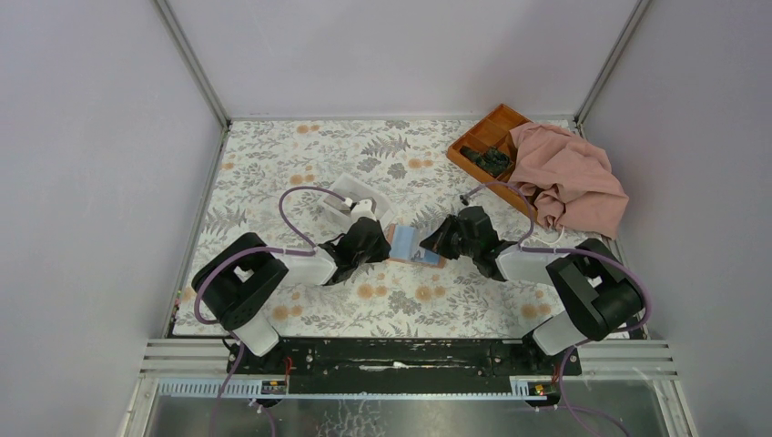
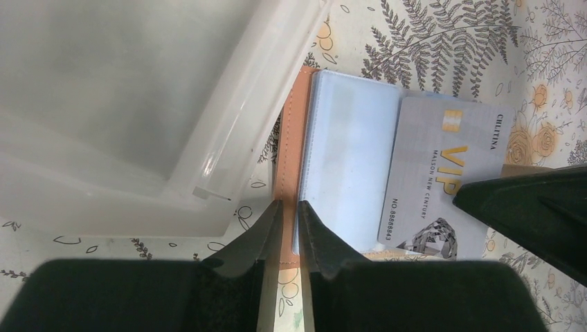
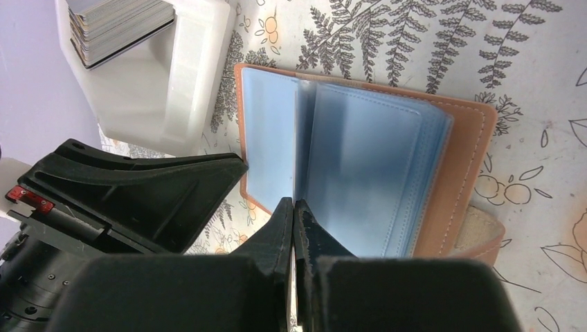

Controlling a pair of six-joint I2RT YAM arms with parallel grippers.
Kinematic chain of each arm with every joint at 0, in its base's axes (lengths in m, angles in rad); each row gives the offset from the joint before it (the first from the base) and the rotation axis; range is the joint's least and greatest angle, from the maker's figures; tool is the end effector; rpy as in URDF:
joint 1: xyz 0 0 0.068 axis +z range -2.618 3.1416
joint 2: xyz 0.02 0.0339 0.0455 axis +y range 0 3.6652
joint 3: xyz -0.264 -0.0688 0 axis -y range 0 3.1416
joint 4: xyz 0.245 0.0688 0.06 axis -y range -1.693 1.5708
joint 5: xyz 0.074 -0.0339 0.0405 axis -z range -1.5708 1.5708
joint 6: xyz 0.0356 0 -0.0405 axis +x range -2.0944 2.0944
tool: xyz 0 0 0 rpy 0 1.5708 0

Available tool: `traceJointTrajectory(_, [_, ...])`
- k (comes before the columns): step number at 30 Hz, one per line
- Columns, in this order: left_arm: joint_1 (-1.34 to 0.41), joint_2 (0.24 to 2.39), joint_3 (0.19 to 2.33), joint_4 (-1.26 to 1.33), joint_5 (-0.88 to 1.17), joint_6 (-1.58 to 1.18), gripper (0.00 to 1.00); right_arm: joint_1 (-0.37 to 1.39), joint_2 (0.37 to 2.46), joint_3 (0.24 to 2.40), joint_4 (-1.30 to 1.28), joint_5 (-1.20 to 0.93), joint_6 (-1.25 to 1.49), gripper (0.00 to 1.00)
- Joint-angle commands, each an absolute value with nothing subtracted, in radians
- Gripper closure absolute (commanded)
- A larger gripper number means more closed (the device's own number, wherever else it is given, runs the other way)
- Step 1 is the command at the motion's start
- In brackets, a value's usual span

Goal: Put the credit cards into the card holder
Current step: Insert the credit card into the card holder.

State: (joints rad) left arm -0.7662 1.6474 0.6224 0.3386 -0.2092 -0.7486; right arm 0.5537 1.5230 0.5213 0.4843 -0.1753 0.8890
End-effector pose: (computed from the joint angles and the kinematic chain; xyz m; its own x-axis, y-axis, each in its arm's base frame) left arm 0.2233 -0.2047 0.1295 -0.7174 -0.2336 -0.6563 0.1013 0.8971 -0.4300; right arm 0.2389 0.1550 0.1492 -0.7673 0.4245 -0.4807 -0.0809 0.6795 0.7292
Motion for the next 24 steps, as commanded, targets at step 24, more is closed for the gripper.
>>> traceJointTrajectory(24, [-0.773, 1.69, 0.584, 0.252, -0.212, -0.733, 0.81, 0.554, 1.594, 0.455, 0.6, -0.185, 0.896, 1.0])
